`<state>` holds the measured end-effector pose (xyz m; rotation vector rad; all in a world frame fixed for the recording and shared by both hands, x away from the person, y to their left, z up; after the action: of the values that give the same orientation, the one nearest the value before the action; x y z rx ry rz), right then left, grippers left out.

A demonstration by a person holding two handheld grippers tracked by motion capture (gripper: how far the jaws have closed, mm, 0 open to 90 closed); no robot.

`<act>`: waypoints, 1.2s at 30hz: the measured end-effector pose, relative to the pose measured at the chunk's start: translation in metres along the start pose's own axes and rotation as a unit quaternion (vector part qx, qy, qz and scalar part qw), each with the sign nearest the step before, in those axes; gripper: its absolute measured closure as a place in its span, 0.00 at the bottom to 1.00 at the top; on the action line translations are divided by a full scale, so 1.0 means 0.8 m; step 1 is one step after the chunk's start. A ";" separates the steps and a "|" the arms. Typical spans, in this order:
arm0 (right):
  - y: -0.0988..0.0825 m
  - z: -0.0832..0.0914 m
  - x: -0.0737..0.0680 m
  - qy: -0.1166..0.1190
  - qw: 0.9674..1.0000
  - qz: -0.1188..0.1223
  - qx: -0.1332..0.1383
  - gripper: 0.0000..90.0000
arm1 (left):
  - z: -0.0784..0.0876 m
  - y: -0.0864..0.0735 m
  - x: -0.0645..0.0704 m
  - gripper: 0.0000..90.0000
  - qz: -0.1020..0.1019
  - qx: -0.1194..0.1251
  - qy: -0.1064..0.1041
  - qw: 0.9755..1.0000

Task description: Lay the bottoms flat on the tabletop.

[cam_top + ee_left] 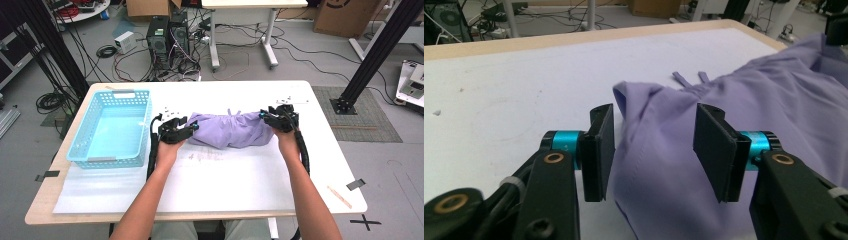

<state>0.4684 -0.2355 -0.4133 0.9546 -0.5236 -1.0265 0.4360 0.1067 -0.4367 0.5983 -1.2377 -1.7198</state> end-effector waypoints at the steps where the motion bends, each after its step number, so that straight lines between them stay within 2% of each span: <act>1: -0.002 0.007 0.001 0.001 1.000 0.000 0.010 0.65 | 0.003 -0.002 0.000 0.55 -0.002 0.000 -0.003 1.000; 5: -0.016 0.034 0.000 0.011 1.000 -0.001 0.026 0.64 | 0.010 -0.013 0.000 0.51 -0.004 0.001 -0.014 1.000; 8: -0.028 0.044 0.002 0.019 1.000 -0.002 0.025 0.58 | 0.008 -0.020 -0.004 0.46 0.011 -0.001 -0.031 0.999; 12: -0.049 0.052 0.006 0.034 0.999 -0.016 0.010 0.52 | 0.001 -0.022 -0.006 0.38 0.012 -0.004 -0.033 0.999; 13: -0.054 0.053 0.005 0.038 0.999 -0.018 0.004 0.50 | -0.002 -0.023 -0.007 0.34 0.011 -0.005 -0.028 1.000; 14: -0.059 0.053 0.003 0.037 0.999 -0.016 -0.002 0.49 | -0.004 -0.024 -0.008 0.30 0.014 -0.008 -0.025 1.000; 18: -0.078 0.047 -0.010 0.056 0.998 0.008 -0.038 0.49 | -0.014 -0.030 -0.008 0.30 0.009 -0.032 -0.023 0.999; 20: -0.084 0.039 -0.020 0.077 0.995 0.012 -0.058 0.50 | -0.019 -0.030 -0.006 0.35 0.001 -0.047 -0.021 0.999; 22: -0.085 0.026 -0.026 0.074 0.994 0.022 -0.077 0.50 | -0.024 -0.029 -0.001 0.43 0.008 -0.052 -0.026 0.998; 23: -0.085 0.020 -0.027 0.069 0.994 0.018 -0.087 0.52 | -0.026 -0.028 0.002 0.48 0.007 -0.056 -0.026 0.998; 25: -0.083 0.011 -0.026 0.063 0.994 0.018 -0.093 0.61 | -0.031 -0.028 0.009 0.60 -0.005 -0.065 -0.028 0.998; 27: -0.082 0.003 -0.021 0.054 0.994 0.013 -0.099 0.72 | -0.036 -0.028 0.016 0.76 -0.011 -0.070 -0.027 0.997; 29: -0.081 0.000 -0.018 0.059 0.993 0.013 -0.098 0.88 | -0.038 -0.028 0.021 0.89 -0.019 -0.073 -0.026 0.997; 31: -0.079 0.003 -0.017 0.055 0.994 0.018 -0.092 0.98 | -0.036 -0.028 0.023 0.95 -0.021 -0.072 -0.031 0.997; 36: -0.073 0.018 -0.017 0.064 0.994 0.026 -0.079 0.99 | -0.021 -0.018 0.026 0.96 -0.016 -0.044 -0.051 0.998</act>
<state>0.4232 -0.2404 -0.4553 0.8555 -0.3532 -0.9392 0.4340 0.0819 -0.4542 0.4861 -1.2224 -1.8409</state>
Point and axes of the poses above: each handheld gripper's, and its own axes: z roughly backward along the jaws, y roughly out of its top, x roughly to its right, the point moved 4 cm from there along -z, roughly forward along the jaws, and after that the axes turned 3 degrees about y, right-handed, at the moved point
